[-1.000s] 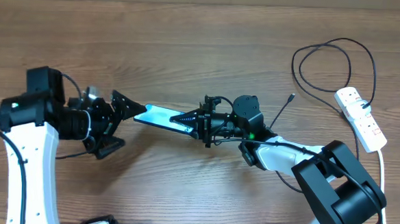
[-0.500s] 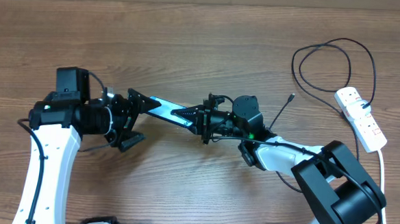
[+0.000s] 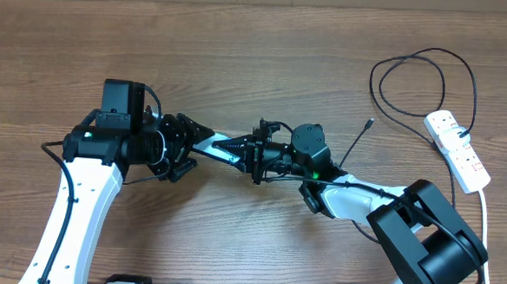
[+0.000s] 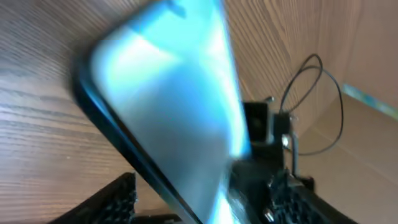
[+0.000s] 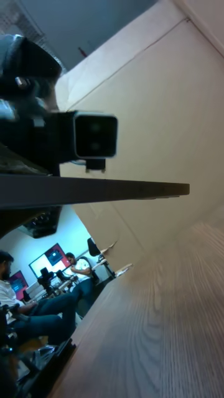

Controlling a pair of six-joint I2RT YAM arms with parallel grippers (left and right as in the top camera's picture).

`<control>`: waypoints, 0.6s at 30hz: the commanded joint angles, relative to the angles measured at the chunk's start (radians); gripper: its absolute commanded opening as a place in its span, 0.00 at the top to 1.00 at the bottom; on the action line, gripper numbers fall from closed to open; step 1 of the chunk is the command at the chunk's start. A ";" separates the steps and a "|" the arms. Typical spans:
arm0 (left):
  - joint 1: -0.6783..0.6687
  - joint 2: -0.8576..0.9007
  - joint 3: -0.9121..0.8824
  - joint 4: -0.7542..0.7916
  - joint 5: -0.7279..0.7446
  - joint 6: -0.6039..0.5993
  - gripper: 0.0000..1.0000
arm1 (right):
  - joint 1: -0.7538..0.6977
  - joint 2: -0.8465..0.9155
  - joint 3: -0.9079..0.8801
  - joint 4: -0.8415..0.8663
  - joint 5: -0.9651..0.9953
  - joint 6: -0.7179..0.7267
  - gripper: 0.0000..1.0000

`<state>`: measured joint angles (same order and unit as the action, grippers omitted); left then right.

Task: Plug charger to phone and switch on socket
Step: 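Close the left gripper on the phone's bottom end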

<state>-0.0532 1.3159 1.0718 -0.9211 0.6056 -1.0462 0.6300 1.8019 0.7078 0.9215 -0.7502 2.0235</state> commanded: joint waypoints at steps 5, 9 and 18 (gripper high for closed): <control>-0.006 -0.010 -0.006 0.038 -0.082 -0.018 0.41 | 0.005 -0.015 0.029 0.095 0.067 0.138 0.96; -0.006 -0.010 -0.006 0.072 -0.083 -0.018 0.43 | 0.005 -0.015 0.029 0.096 0.077 0.138 0.96; -0.006 -0.009 -0.045 0.119 -0.085 -0.018 0.49 | 0.005 -0.015 0.029 0.095 0.077 0.138 0.96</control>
<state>-0.0528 1.3159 1.0618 -0.8154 0.5362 -1.0496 0.6300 1.8019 0.7086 0.9951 -0.6800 2.0235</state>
